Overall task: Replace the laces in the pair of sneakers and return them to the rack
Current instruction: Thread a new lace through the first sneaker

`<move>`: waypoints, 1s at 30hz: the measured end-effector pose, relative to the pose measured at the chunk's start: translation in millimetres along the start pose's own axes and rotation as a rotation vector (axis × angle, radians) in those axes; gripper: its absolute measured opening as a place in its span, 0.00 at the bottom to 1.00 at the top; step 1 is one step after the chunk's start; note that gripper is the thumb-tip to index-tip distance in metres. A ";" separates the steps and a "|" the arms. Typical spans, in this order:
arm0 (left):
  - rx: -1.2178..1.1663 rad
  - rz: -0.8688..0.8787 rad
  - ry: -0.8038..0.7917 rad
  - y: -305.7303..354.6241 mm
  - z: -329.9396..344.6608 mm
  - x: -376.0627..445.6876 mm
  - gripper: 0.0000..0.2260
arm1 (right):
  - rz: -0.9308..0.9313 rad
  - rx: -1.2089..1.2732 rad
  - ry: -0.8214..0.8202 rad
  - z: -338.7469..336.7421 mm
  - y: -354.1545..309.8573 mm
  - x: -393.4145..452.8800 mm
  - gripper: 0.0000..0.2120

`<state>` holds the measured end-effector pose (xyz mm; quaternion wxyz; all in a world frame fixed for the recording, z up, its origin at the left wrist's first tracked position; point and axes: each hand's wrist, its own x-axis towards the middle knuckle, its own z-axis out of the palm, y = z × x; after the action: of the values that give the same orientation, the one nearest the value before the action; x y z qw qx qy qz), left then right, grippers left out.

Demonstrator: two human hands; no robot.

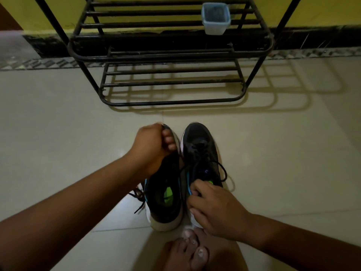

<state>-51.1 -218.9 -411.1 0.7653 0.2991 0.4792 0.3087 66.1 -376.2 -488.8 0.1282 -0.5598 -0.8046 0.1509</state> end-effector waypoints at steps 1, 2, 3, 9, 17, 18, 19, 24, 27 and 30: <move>0.094 0.053 0.000 4.6 -4.4 0.7 0.14 | 0.005 0.012 0.005 0.1 -0.1 -0.4 0.05; 0.261 0.128 0.007 6.0 -10.1 0.5 0.14 | 0.006 0.022 0.010 -0.4 -0.1 -0.4 0.04; 0.459 0.210 0.019 5.1 -17.2 -0.3 0.13 | 0.005 0.032 0.016 -0.6 0.2 -0.3 0.04; 1.184 0.516 0.203 -9.6 -70.1 -7.4 0.07 | 0.024 0.034 0.063 2.1 0.0 0.3 0.05; 1.357 0.028 0.300 -29.7 -133.8 -15.2 0.11 | 0.036 0.022 0.049 3.6 0.3 -0.2 0.04; 1.287 -0.096 0.247 -30.6 -135.4 -18.2 0.09 | 0.039 0.023 0.048 3.8 0.4 -0.4 0.04; 1.224 -0.219 0.184 -29.7 -133.9 -23.2 0.08 | 0.041 0.024 0.047 4.0 0.3 -0.7 0.04; 1.275 -0.298 -0.059 -30.5 -115.1 -42.6 0.04 | 0.045 0.023 0.044 4.5 0.8 0.1 0.03; 1.509 -0.047 -0.125 -32.8 -107.7 -44.9 0.02 | 0.045 0.013 0.046 5.2 1.8 0.0 0.04; 1.590 0.002 -0.212 -29.7 -106.2 -47.0 0.02 | 0.044 0.008 0.041 4.8 2.0 -0.3 0.04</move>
<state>-159.5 -256.1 -446.1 0.3644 0.7828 0.4802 -0.1545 66.2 -376.2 -494.0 0.1434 -0.5798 -0.7888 0.1453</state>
